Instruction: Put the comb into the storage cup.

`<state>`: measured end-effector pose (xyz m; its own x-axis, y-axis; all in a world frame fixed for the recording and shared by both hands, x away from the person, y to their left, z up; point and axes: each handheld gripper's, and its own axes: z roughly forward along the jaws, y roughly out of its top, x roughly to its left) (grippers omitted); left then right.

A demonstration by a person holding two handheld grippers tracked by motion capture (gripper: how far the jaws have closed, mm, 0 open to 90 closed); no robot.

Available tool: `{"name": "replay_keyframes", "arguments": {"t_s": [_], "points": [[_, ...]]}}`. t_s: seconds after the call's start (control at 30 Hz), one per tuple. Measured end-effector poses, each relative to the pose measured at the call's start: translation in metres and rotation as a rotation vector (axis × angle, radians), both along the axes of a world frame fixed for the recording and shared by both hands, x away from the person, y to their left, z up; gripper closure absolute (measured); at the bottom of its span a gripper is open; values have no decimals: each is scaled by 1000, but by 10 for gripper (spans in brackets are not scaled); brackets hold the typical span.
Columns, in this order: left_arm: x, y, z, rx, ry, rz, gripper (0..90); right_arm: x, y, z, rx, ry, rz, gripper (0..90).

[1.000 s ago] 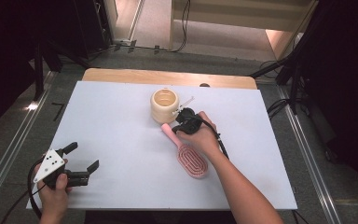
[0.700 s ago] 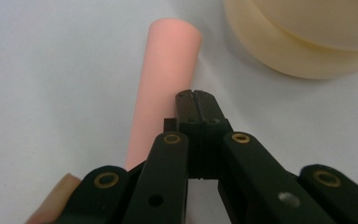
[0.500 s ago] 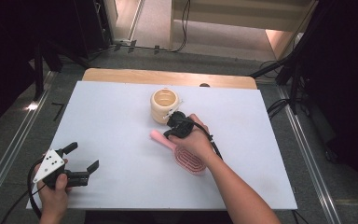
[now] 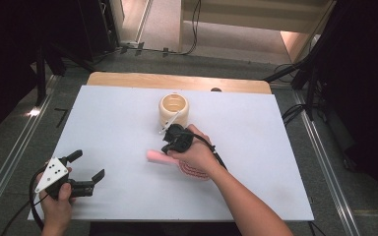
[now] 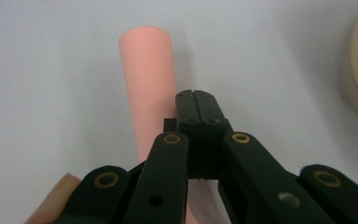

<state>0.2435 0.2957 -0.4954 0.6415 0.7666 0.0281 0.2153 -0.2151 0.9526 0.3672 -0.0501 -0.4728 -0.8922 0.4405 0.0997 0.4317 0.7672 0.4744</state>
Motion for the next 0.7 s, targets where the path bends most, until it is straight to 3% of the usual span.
{"name": "replay_keyframes", "arguments": {"t_s": [0.7], "points": [[0,-1,0,9,7,-9,0,-30,22,1,-22,22,183,878]]}}
